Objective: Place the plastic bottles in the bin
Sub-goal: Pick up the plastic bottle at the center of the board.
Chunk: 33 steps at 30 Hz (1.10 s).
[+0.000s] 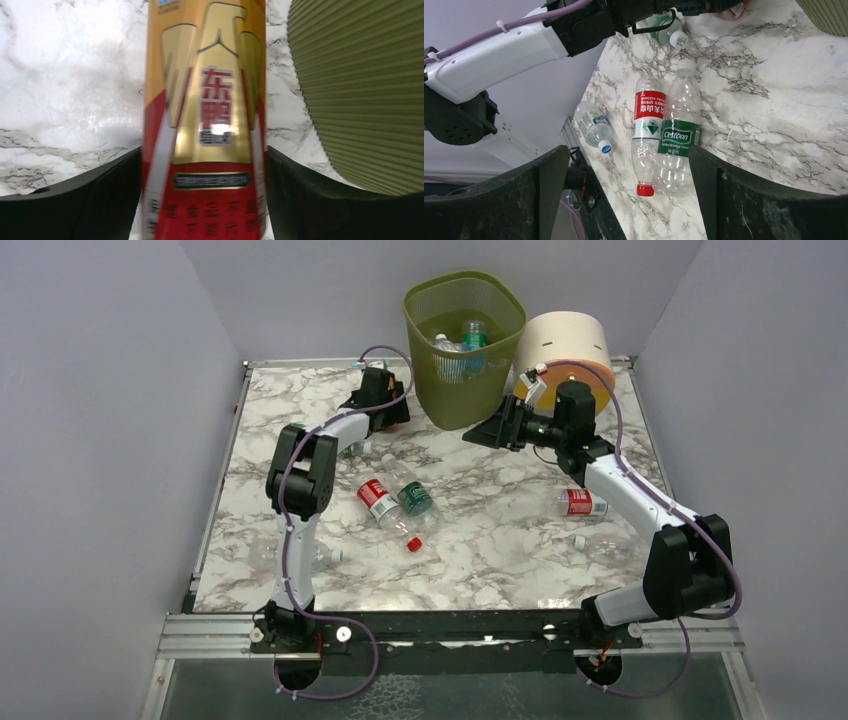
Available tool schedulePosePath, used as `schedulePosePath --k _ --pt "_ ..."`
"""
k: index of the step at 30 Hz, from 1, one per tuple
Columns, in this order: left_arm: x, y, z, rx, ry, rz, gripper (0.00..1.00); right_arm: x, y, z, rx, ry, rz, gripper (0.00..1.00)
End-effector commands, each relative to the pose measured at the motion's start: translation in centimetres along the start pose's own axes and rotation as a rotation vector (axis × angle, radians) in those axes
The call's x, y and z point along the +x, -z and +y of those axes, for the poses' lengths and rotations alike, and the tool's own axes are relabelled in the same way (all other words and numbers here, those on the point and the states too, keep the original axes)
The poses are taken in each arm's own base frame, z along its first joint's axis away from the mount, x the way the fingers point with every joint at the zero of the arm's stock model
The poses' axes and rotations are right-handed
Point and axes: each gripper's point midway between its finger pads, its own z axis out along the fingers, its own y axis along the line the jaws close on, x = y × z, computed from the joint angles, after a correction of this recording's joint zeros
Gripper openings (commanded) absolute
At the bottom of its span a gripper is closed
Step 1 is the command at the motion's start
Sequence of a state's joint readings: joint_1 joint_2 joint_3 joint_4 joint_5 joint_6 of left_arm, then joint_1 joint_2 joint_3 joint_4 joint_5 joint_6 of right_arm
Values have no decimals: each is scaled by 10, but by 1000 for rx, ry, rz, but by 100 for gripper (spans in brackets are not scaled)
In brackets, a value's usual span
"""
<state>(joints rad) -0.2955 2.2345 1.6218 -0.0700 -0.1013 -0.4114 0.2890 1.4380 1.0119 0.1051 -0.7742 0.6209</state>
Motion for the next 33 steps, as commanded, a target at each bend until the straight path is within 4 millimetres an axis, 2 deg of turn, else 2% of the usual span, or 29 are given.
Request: schedulePosePath --k 1,10,15,22,26,28,33 --pt "-6 17 4 -29 13 -17 80 3 0 9 -45 14 3 91" --pt "-19 42 3 -23 25 -50 68 3 3 14 -52 15 1 91" --pt "-29 69 -2 8 36 -75 68 1 4 19 -58 22 -2 91" --pt "-39 118 -17 104 54 -97 68 -4 6 27 -66 37 -6 91" --pt "-25 147 -24 180 80 -72 68 -8 7 32 -68 47 -9 91" --pt "-23 167 -31 239 96 -76 68 -10 6 35 -75 46 -4 91" --pt "-2 210 -46 374 99 -43 68 -15 5 44 -97 50 -1 91"
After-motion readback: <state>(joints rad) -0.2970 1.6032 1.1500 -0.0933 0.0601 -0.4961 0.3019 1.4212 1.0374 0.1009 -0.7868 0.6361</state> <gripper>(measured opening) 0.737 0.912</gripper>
